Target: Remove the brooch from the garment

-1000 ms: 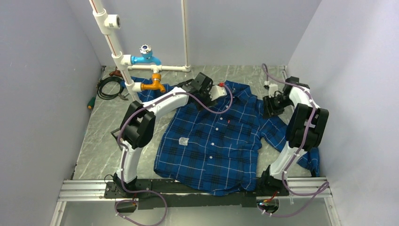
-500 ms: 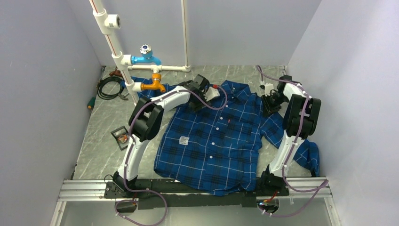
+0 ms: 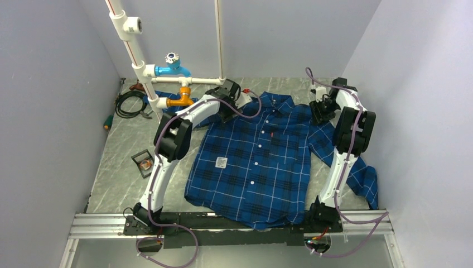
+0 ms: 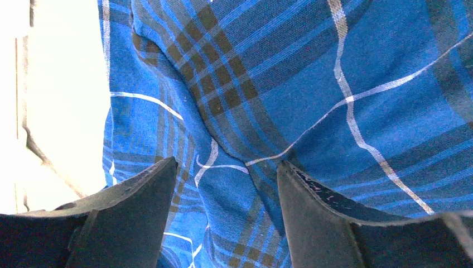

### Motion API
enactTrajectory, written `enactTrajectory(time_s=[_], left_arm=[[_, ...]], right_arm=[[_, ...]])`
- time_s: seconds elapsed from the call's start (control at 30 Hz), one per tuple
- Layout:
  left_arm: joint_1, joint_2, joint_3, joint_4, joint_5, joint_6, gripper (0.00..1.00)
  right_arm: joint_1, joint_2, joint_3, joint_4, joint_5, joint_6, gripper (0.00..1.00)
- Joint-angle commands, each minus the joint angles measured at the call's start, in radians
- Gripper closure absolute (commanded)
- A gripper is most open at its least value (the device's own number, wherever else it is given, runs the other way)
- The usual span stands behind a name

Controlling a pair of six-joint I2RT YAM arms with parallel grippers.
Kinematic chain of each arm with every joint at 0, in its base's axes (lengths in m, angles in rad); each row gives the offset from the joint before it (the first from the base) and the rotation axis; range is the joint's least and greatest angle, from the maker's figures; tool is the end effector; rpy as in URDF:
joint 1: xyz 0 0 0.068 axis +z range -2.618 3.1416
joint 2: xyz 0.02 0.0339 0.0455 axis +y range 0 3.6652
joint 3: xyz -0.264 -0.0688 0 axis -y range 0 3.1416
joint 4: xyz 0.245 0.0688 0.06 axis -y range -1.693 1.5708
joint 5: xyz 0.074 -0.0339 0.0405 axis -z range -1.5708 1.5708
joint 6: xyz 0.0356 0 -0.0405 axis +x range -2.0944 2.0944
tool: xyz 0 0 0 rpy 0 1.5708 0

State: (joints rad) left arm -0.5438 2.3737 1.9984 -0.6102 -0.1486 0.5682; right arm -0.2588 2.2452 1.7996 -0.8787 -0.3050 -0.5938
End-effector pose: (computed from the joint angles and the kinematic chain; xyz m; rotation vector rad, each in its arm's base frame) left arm 0.4479 -0.2646 0.1719 1.2980 2.1973 0.1993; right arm 0.4456 -0.1069 0.1636 -0.5161 2.7347 0.2468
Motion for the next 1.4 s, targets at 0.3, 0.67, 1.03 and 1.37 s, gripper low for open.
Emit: enactTrajectory(time_s=[0.3,0.67,1.03,1.37], left_arm=[[-0.062,-0.281,-0.14,0.06,0.157,0.046,0.19],[-0.154,-0.587,-0.377,-0.052,0.348,0.037,0.01],[-0.192,-0.968,-0.71,-0.14,0.386,0.028,0.0],[0.081,-1.38,-0.961,-0.168,0.362,-0.184,0.0]], right_arm=[[-0.009,-0.171,0.054,-0.02,-0.138,0.005,0.23],[-0.007,-0.517,-0.158,0.082,-0.374,0.087,0.0],[0.065,-0.92,-0.543,0.184,-0.414,0.062,0.0],[0.153,-1.349,-0.912,0.272,-0.26,0.098,0.0]])
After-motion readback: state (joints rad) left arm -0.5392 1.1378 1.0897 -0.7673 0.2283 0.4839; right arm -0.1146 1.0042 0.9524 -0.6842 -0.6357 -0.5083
